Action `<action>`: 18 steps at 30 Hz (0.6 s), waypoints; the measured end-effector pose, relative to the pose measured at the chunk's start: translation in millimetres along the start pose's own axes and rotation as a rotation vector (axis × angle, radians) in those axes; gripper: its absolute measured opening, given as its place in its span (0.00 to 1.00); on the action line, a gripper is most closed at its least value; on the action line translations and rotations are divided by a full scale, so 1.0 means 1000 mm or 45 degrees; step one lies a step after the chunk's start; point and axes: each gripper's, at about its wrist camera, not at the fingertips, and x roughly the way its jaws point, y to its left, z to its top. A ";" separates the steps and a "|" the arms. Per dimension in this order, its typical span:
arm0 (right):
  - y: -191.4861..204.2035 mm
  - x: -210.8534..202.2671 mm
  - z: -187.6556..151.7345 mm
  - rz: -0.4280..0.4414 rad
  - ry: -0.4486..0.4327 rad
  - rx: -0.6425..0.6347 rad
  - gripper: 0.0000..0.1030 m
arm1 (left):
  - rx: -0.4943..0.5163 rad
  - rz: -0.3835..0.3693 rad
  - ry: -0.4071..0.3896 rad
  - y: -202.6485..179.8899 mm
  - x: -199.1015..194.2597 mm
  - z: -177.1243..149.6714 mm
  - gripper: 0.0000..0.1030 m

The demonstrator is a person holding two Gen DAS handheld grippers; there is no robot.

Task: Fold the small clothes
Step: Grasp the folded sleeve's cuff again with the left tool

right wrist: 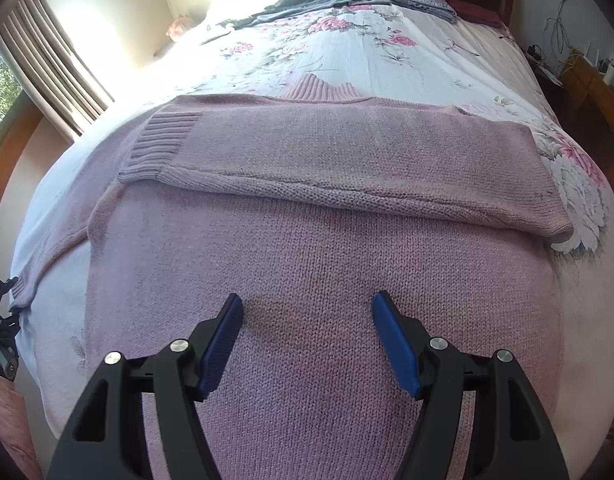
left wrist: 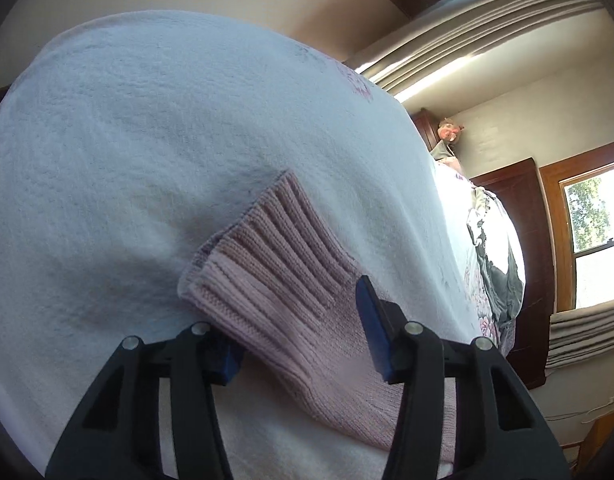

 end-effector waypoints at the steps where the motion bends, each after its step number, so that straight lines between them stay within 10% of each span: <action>1: 0.001 0.000 0.000 -0.002 0.000 0.000 0.68 | 0.028 0.019 -0.009 -0.001 -0.002 0.000 0.37; 4: 0.001 0.002 0.001 -0.005 0.005 -0.002 0.68 | 0.054 0.046 -0.039 0.001 -0.009 0.000 0.07; 10: -0.001 0.000 0.003 0.007 0.011 -0.004 0.68 | 0.178 0.007 -0.080 -0.024 -0.029 -0.002 0.07; 18: -0.005 -0.017 -0.001 0.040 -0.011 0.002 0.64 | 0.569 -0.176 -0.054 -0.162 -0.050 -0.064 0.07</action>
